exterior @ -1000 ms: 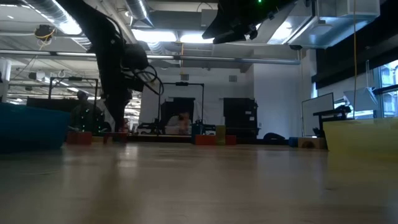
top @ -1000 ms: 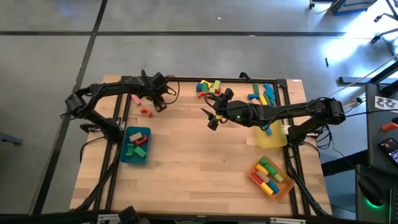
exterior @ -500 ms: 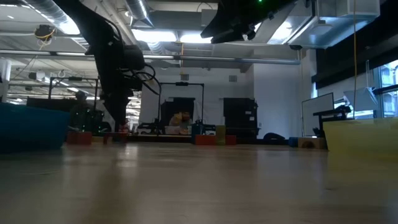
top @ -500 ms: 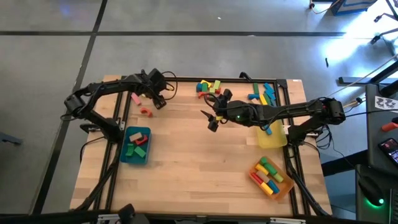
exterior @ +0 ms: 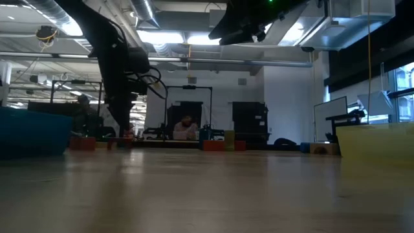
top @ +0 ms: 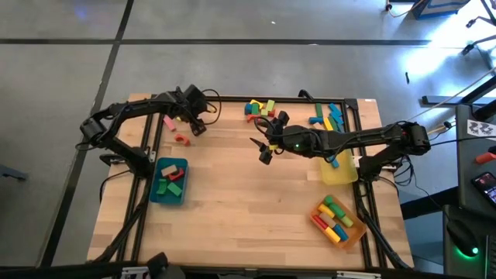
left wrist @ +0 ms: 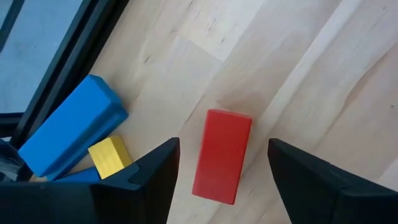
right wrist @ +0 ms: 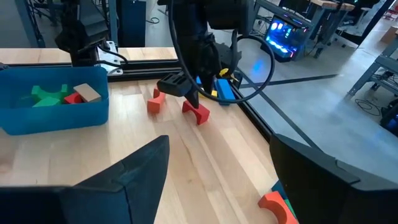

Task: Sort blocks by size
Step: Put the red arch block into the blue bin

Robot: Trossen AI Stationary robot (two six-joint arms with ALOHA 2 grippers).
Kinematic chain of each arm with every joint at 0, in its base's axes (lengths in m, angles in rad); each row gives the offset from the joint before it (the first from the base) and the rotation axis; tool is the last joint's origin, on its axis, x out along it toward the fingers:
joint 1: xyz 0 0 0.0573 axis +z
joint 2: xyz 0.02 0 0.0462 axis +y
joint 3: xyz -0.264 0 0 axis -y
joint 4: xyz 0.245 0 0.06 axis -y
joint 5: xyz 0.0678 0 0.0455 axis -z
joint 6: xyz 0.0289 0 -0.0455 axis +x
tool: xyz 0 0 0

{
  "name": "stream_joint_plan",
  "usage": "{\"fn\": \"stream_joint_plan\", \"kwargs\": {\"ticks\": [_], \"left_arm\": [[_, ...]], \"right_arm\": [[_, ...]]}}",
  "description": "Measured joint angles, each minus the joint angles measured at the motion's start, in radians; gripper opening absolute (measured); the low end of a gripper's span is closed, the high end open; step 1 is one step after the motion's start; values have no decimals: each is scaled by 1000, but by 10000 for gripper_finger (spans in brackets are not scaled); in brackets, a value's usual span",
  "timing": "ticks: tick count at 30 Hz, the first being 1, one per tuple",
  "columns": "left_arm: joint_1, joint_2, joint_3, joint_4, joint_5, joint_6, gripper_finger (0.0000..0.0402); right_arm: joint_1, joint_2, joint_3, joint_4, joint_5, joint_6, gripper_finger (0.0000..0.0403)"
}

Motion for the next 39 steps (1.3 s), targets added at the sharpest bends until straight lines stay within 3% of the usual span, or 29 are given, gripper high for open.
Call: {"fn": "stream_joint_plan", "kwargs": {"ticks": [12, 39], "left_arm": [[1, 0, 0, 8, 1, -1, 218], [6, 1, -128, 122, -8, 65, 214]], "right_arm": [[0, 0, 0, 0, 0, 0, 280], [0, 0, 0, 0, 0, 0, 280]]}}
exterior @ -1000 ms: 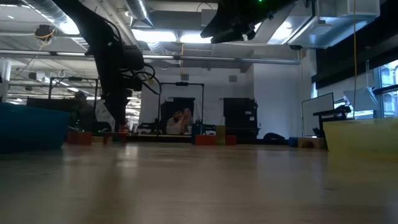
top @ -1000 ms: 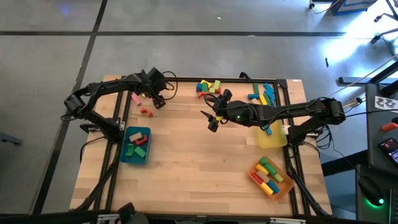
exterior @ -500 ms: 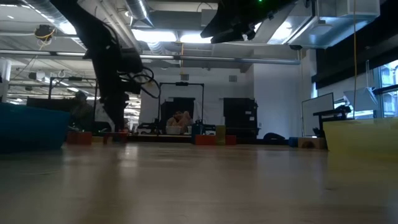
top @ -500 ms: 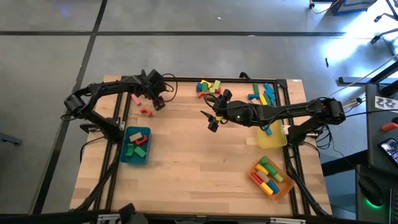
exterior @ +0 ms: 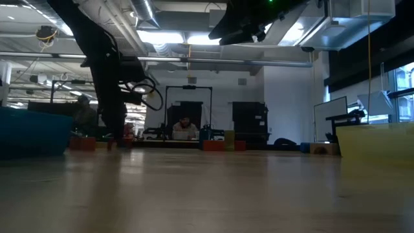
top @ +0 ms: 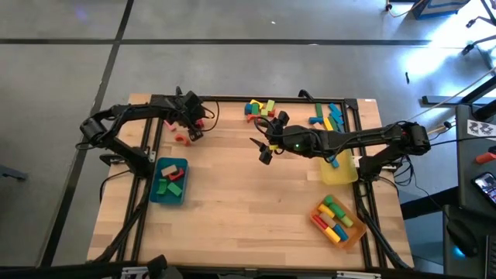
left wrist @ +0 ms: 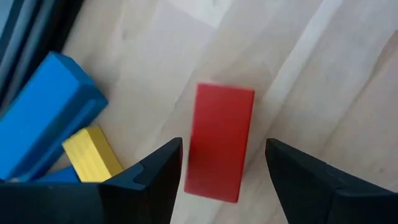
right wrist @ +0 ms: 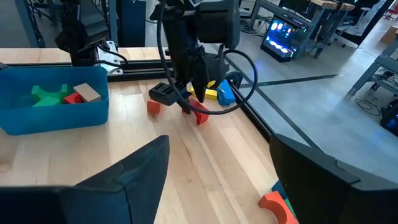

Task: Sort blocks by size
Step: Put the red arch block into the blue bin

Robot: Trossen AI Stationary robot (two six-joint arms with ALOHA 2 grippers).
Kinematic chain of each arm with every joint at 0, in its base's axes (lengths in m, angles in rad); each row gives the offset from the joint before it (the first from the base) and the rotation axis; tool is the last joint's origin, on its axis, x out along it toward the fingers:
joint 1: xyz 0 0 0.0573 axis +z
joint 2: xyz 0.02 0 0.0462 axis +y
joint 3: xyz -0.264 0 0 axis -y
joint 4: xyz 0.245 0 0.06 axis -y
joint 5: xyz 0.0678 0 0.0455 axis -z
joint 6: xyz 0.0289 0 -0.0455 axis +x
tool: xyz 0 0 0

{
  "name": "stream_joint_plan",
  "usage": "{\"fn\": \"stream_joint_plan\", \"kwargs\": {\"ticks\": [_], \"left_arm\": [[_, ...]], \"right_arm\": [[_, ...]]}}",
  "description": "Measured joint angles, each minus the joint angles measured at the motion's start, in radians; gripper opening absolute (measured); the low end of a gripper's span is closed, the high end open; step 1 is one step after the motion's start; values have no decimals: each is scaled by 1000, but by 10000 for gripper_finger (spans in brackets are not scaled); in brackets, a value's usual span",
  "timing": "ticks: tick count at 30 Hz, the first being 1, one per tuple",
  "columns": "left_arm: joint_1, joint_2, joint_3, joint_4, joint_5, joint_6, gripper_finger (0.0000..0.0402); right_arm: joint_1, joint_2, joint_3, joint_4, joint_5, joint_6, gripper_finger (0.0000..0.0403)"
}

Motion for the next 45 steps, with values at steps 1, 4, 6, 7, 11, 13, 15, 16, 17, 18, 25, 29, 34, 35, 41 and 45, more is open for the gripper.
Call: {"fn": "stream_joint_plan", "kwargs": {"ticks": [1, 4, 6, 7, 11, 13, 15, 16, 17, 18, 25, 29, 34, 35, 41, 45], "left_arm": [[0, 0, -2, 0, 0, 3, 214], [0, 0, -2, 7, 0, 4, 214], [0, 0, -2, 9, 0, 3, 214], [0, 0, -2, 10, 0, 3, 214], [0, 0, -2, 10, 0, -10, 214], [0, 3, -2, 10, 0, -2, 214], [3, 20, -2, 13, 0, 4, 214], [5, 34, -2, 13, 0, 5, 214], [6, 50, -2, 16, 0, 6, 213], [9, 68, -2, 22, 0, 9, 212], [11, 121, 25, 20, 10, 6, 141], [11, 121, 41, 7, 4, 2, 120], [-14, 122, 74, -33, -9, -33, 120], [-23, 122, 79, -38, -9, -46, 120], [-92, 62, 91, -68, -4, -71, 127], [-142, -20, 91, -113, -3, -91, 123]], "right_arm": [[0, 0, 0, 0, 0, 0, 280], [0, 0, 0, 0, 0, 0, 280], [0, 0, 0, 0, 0, 0, 280], [0, 0, 0, 0, 0, 0, 280], [0, 0, 0, 0, 0, 0, 280], [0, 0, 0, 0, 0, 0, 280], [0, 0, 0, 0, 0, 0, 280], [0, 0, 0, 0, 0, 0, 280], [0, 0, 0, 0, 0, 0, 280], [0, 0, 0, 0, 0, 0, 280], [0, 0, 0, 0, 0, 0, 280], [0, 0, 0, 0, 5, 0, 280], [0, 0, 0, 0, 5, 0, 280], [0, 0, 0, 0, 5, 0, 280], [0, 0, 0, 0, 8, 0, 280], [0, 0, 0, 0, 8, 0, 280]]}}
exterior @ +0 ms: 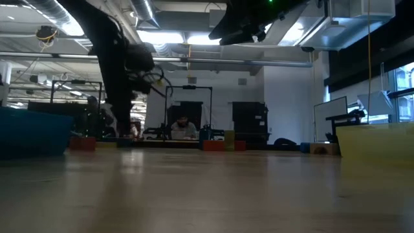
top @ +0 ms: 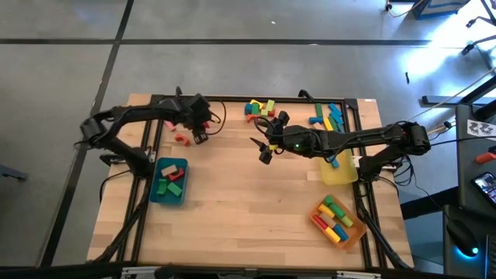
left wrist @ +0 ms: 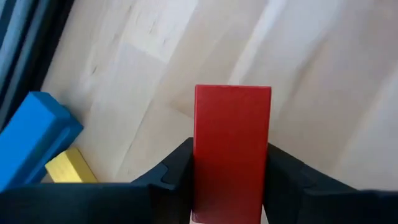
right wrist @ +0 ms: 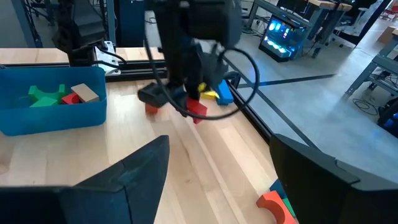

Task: Sort blocks by size
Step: Put the red arch block into the blue bin

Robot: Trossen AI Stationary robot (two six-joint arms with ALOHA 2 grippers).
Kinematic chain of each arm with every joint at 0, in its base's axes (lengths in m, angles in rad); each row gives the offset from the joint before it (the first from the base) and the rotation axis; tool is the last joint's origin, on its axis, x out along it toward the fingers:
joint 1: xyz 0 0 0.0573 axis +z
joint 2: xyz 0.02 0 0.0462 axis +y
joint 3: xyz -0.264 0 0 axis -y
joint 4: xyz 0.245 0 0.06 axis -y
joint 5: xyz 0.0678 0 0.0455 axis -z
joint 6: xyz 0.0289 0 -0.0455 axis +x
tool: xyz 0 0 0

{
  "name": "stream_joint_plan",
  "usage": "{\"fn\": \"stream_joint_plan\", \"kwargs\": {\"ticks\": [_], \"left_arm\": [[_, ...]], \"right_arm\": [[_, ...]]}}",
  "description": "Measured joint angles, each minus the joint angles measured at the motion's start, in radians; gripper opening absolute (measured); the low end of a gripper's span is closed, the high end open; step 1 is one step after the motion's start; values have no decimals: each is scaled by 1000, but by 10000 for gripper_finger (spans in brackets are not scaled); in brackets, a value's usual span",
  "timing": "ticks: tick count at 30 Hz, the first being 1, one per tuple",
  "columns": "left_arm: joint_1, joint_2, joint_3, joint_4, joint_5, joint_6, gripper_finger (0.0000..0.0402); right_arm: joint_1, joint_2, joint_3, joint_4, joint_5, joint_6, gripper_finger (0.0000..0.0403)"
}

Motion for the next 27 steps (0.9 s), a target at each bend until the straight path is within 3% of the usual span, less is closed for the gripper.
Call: {"fn": "stream_joint_plan", "kwargs": {"ticks": [13, 27], "left_arm": [[-228, -272, 2, -210, 3, -222, 126], [-523, -382, -10, -442, 3, -404, 128]], "right_arm": [[0, 0, 0, 3, 0, 0, 280], [0, 0, 0, 3, 0, 0, 280]]}}
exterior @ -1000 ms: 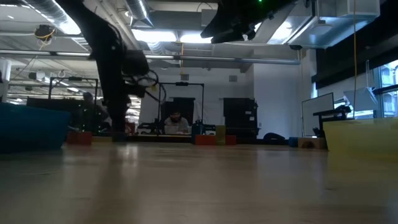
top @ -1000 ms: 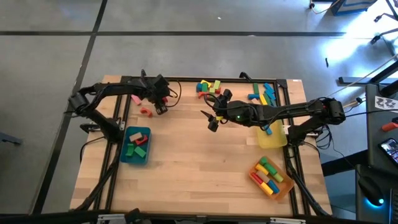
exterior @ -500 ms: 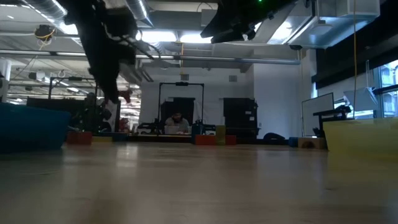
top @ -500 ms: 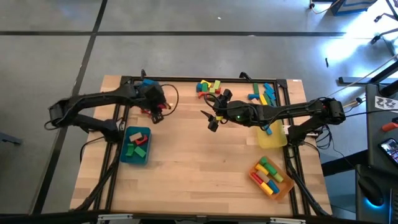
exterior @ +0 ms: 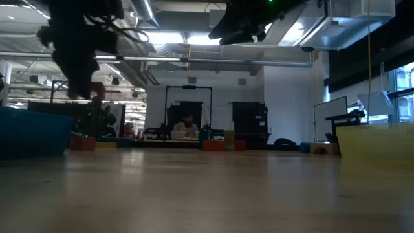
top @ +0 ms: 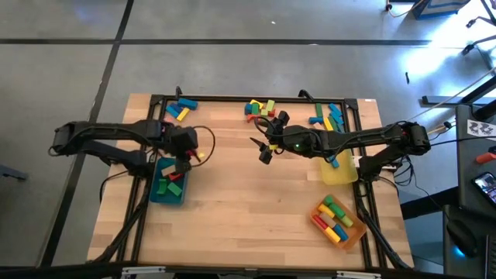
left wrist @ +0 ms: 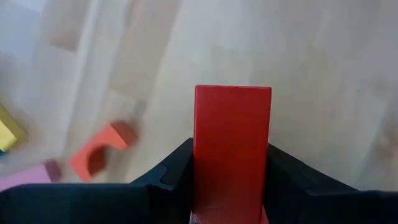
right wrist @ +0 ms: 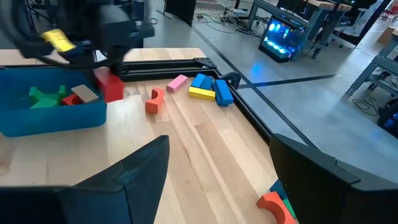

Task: Sort blocks by size
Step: Put the red arch block into the blue bin

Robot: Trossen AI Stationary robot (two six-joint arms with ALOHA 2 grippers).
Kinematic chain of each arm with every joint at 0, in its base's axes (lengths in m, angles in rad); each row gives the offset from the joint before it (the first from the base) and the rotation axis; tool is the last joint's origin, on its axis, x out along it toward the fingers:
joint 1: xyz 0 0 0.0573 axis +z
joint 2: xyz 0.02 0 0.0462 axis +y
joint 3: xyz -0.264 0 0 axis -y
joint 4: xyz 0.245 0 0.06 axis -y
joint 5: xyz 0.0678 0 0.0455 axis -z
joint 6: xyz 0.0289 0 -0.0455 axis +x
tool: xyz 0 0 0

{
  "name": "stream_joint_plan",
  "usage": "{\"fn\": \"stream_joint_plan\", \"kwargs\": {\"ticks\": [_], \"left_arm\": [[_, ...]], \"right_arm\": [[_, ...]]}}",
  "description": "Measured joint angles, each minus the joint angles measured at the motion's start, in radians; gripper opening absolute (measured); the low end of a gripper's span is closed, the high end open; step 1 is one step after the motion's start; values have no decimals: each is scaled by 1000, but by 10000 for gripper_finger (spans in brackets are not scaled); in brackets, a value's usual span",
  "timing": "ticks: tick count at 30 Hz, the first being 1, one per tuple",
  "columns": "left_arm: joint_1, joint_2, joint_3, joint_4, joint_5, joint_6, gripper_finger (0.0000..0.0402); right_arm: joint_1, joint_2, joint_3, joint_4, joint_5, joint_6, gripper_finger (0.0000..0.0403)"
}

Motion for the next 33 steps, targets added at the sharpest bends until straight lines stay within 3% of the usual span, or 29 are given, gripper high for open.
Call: {"fn": "stream_joint_plan", "kwargs": {"ticks": [17, 25, 33], "left_arm": [[-289, -4, -41, -110, 70, -219, 129], [-330, -4, -152, -105, 77, -333, 129], [-330, -4, -180, -81, 78, -324, 129]], "right_arm": [[0, 0, 0, 2, 0, 0, 280], [0, 0, 0, 3, 0, 0, 280], [0, 0, 0, 4, 0, 0, 280]]}}
